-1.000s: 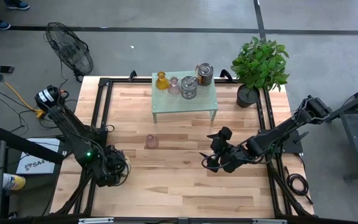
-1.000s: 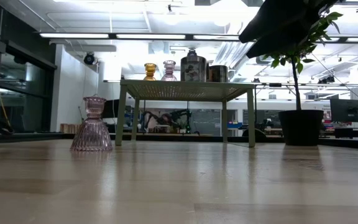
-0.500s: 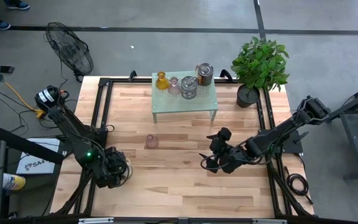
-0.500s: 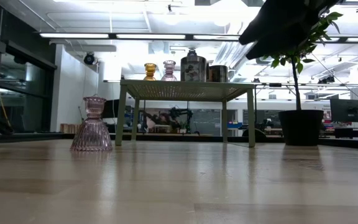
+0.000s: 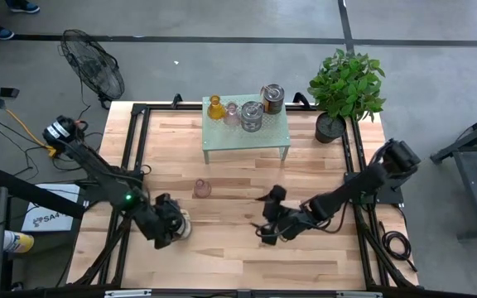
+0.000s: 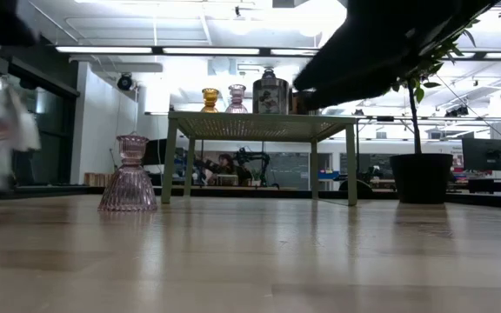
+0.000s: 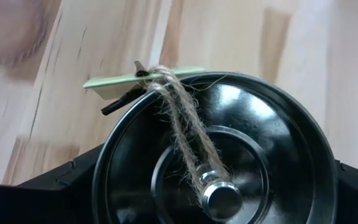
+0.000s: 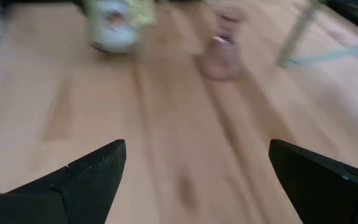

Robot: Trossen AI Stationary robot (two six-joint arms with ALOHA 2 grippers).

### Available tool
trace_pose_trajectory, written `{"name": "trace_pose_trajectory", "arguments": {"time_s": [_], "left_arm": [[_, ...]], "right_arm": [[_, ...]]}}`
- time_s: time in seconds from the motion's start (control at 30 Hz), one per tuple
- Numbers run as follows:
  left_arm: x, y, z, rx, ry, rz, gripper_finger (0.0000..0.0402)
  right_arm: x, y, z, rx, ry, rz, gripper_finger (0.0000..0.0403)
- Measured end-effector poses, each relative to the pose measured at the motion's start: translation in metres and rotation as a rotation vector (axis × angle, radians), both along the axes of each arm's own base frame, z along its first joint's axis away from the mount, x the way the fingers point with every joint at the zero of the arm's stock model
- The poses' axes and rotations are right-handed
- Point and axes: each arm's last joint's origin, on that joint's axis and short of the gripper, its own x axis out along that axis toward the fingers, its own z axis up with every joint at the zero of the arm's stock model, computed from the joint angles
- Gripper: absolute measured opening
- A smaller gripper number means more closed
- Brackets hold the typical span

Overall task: Pick & Place candle stick holders
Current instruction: Put the silver candle on the shelf

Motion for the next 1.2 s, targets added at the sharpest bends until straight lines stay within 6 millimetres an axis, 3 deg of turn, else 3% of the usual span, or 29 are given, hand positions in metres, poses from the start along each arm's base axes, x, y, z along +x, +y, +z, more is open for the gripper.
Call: {"name": "trace_pose_trajectory", "arguments": {"time_s": [0.23,0.53,0.97,1.2], "left_arm": [[0.016,0.006,0.007,-0.010,-0.061,-0.064,0.0360],[0.037,0.001,0.033,0.044,-0.146,-0.130,0.0360],[0.099,-0.010,0.054,0.264,-0.149,-0.252,0.0360],[0.114,-0.012,0.065,0.352,-0.137,-0.277,0.0360]], "right_arm": [[0.022,0.014,-0.017,0.044,-0.115,0.161,0.0390],[0.045,0.013,-0.043,0.110,-0.163,0.214,0.0390],[0.070,0.018,-0.022,-0.015,-0.227,0.228,0.0390],[0.071,0.017,-0.020,-0.034,-0.248,0.225,0.0390]]}}
